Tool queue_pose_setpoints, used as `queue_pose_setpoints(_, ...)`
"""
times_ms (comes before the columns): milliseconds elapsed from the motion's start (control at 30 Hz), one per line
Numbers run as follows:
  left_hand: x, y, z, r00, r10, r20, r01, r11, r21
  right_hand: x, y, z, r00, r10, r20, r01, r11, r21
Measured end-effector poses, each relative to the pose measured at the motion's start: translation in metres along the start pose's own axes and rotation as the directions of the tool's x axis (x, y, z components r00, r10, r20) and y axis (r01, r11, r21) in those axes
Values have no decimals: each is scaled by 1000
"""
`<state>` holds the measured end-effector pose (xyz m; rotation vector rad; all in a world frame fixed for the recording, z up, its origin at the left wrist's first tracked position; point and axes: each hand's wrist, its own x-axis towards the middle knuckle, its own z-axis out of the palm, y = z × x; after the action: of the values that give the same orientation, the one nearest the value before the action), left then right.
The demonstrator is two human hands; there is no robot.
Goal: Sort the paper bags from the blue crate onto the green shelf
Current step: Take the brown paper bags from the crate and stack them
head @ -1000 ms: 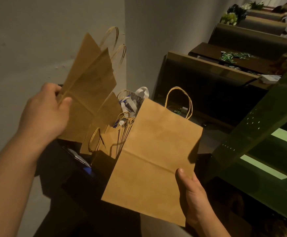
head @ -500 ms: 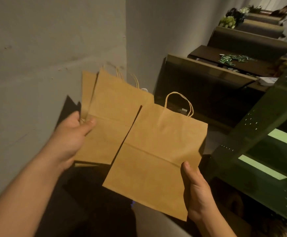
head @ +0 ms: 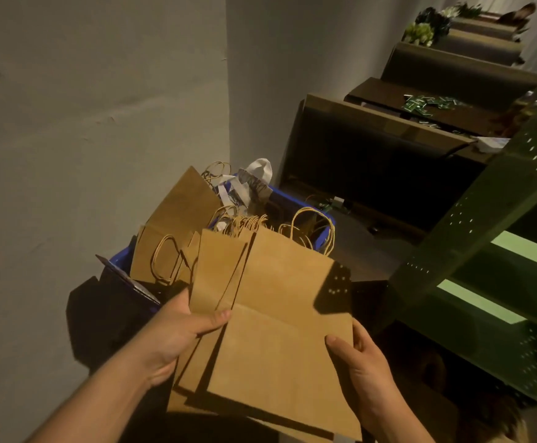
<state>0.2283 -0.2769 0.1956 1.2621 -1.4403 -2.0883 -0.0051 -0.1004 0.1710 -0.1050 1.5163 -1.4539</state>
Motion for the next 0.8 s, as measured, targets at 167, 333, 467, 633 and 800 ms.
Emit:
queue_pose_setpoints(167,11,-12,0,996,-14,-84,19,998,67,-1,7,-7,1000,23,-1,-23,1000,-6)
queue_pose_setpoints(333,13,-13,6,998,-11,-64,12,1000,20,0,14,-9,999,33,-2,-33,997,72)
queue_pose_setpoints(467,7,-7,30,997,-51,-66,49,998,-31,4,20,-4,1000,20,25,-22,995,96)
queue_pose_setpoints(633,15,-15,38,997,-16,-81,22,997,77,1,12,0,1000,-7,30,8,1000,-18)
queue_pose_setpoints(800,20,-12,40,998,-7,-56,11,997,79,2,10,1,999,39,5,-39,999,-8)
